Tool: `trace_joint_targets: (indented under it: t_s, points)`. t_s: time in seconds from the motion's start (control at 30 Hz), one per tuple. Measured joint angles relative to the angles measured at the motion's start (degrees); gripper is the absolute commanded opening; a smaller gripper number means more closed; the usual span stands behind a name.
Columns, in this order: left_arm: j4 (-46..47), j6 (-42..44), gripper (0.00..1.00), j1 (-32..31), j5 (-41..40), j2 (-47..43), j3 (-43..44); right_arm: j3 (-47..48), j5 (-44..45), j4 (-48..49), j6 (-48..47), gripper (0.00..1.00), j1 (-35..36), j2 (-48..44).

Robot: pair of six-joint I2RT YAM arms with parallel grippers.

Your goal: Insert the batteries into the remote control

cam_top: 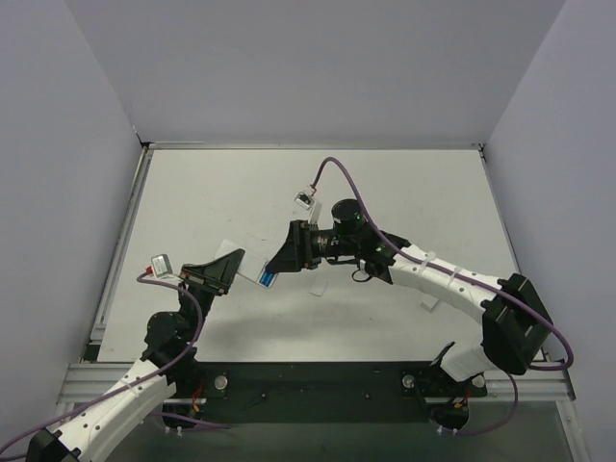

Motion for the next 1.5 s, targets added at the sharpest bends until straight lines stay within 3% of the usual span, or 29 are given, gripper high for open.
trace_joint_targets:
  t_s: [0.4, 0.6, 0.67, 0.83, 1.1, 1.3, 1.5]
  points:
    - [-4.28, -2.05, 0.0, 0.0, -1.7, -1.62, 0.0, 2.56, 3.52, -11.45, -9.55, 0.57, -1.79, -5.01]
    - [-7.15, -3.37, 0.0, 0.0, -1.97, -1.31, 0.0, 3.48, 5.38, -16.81, -15.08, 0.71, -1.7, -5.09]
    - [-8.24, -3.58, 0.0, 0.0, -1.97, -1.11, 0.0, 4.63, 6.97, -19.58, -18.47, 0.71, -1.2, -5.09]
    - [-10.12, -4.66, 0.0, 0.0, -1.99, -0.37, 0.0, 6.62, 9.86, -23.47, -24.33, 0.72, 0.74, -5.09]
    - [-14.21, -5.11, 0.0, 0.0, -2.19, -0.42, 0.0, 8.79, 20.37, -32.13, -37.2, 0.84, 7.34, -4.81]
    - [-17.73, -5.18, 0.0, -0.04, -2.71, -2.05, 0.0, 8.79, 22.1, -34.77, -42.23, 0.9, 7.15, -4.5]
    - [-18.25, -5.33, 0.0, -0.04, -2.82, -1.53, 0.0, 10.99, 22.8, -34.62, -45.24, 0.93, 11.45, -0.98]
